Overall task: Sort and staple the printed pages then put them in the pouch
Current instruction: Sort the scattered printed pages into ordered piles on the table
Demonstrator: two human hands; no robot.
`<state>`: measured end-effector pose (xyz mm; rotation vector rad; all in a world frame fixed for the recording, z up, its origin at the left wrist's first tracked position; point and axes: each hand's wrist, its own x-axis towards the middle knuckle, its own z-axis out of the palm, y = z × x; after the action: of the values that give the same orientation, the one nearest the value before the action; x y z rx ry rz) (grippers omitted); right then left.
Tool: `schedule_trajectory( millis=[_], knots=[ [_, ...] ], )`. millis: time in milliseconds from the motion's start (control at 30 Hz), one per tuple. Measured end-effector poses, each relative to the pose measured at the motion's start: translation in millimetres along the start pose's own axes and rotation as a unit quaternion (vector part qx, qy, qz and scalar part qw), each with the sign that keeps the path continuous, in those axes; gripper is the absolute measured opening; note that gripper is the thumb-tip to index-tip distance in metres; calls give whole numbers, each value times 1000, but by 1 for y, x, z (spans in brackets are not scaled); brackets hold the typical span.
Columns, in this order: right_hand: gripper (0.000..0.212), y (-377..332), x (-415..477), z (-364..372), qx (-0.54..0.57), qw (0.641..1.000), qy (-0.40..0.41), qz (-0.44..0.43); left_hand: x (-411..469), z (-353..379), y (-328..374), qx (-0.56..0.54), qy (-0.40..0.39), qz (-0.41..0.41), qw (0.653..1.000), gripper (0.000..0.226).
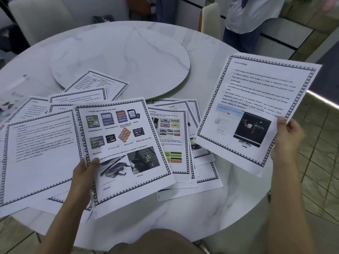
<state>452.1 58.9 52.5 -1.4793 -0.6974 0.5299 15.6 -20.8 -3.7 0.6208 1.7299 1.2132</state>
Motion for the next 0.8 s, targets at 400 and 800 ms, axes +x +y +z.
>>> schedule_trajectory(
  millis=[400, 800],
  knots=[
    [18, 34, -36, 43, -26, 991, -123, 33, -4, -7, 10, 4, -77, 33, 996, 19],
    [14, 48, -103, 70, 21, 941, -273, 200, -5, 32, 2, 26, -146, 0, 989, 15]
  ],
)
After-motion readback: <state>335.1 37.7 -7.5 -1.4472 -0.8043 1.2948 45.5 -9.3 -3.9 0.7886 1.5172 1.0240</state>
